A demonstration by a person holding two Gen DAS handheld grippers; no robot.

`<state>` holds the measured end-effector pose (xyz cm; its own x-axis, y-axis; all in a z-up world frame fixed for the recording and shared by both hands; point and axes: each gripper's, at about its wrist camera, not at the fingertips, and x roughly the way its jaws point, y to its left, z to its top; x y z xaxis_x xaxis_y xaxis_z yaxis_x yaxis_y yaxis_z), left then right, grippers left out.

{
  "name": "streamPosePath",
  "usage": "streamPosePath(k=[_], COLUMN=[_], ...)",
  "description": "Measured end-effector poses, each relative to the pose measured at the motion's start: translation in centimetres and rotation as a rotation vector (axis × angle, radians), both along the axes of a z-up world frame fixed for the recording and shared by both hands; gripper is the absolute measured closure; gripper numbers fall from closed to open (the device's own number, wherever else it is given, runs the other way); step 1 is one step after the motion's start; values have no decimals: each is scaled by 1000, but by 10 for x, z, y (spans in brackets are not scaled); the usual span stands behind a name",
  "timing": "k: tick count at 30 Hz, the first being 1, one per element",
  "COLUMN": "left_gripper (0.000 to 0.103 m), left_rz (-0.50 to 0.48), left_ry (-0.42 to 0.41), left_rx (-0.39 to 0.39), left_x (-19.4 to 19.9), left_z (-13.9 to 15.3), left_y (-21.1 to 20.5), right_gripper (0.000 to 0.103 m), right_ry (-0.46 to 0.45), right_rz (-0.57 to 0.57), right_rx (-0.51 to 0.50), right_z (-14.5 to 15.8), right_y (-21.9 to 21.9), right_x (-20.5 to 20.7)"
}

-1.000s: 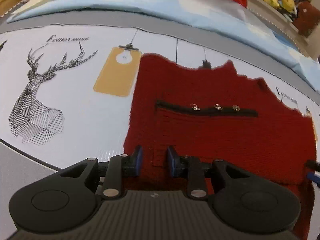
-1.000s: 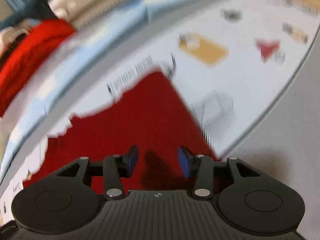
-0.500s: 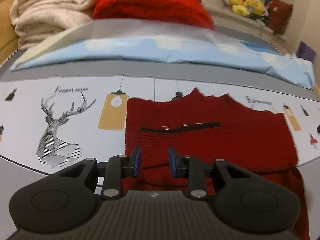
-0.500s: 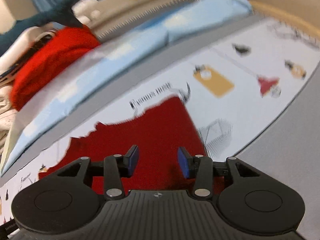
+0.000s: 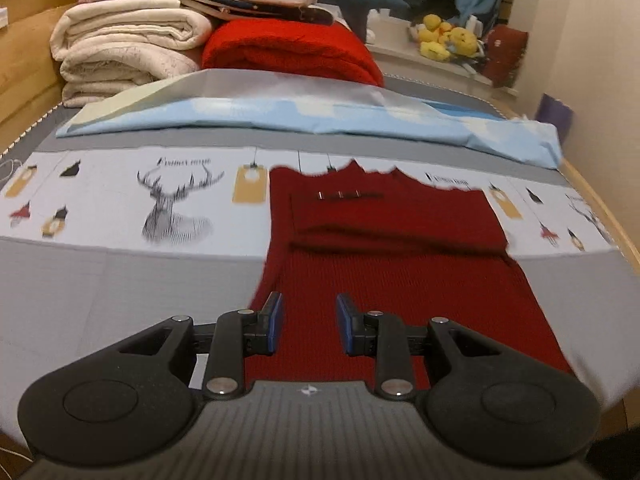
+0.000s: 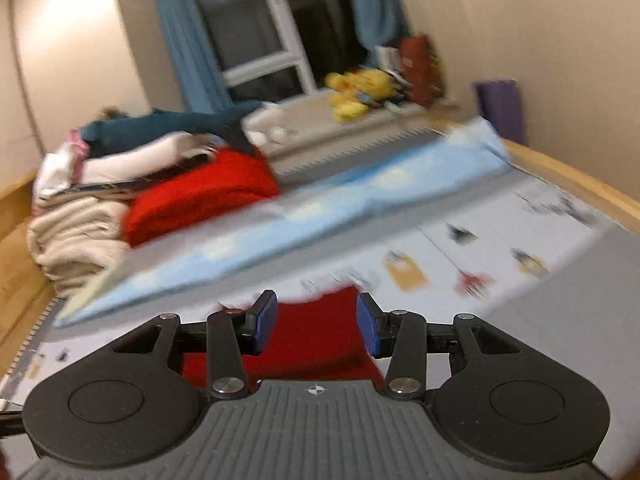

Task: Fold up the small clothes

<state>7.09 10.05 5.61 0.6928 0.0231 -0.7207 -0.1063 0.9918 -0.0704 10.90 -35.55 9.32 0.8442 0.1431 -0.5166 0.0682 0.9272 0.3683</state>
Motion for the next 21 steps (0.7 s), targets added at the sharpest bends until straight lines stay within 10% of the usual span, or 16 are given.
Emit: streamPosePath(k=[8, 21], left_gripper=[71, 69], left_rz=[31, 211], left_ry=[69, 301], left_rx=[-39, -205], left_x=[-67, -77], left_z=[-79, -141], left_y=[13, 71], right_gripper=[57, 58], right_ry=[331, 547], right_rz=[-67, -91], right_rx=[73, 41], right_z=[-125, -182], right_y=[-29, -32], right_x=[-52, -34])
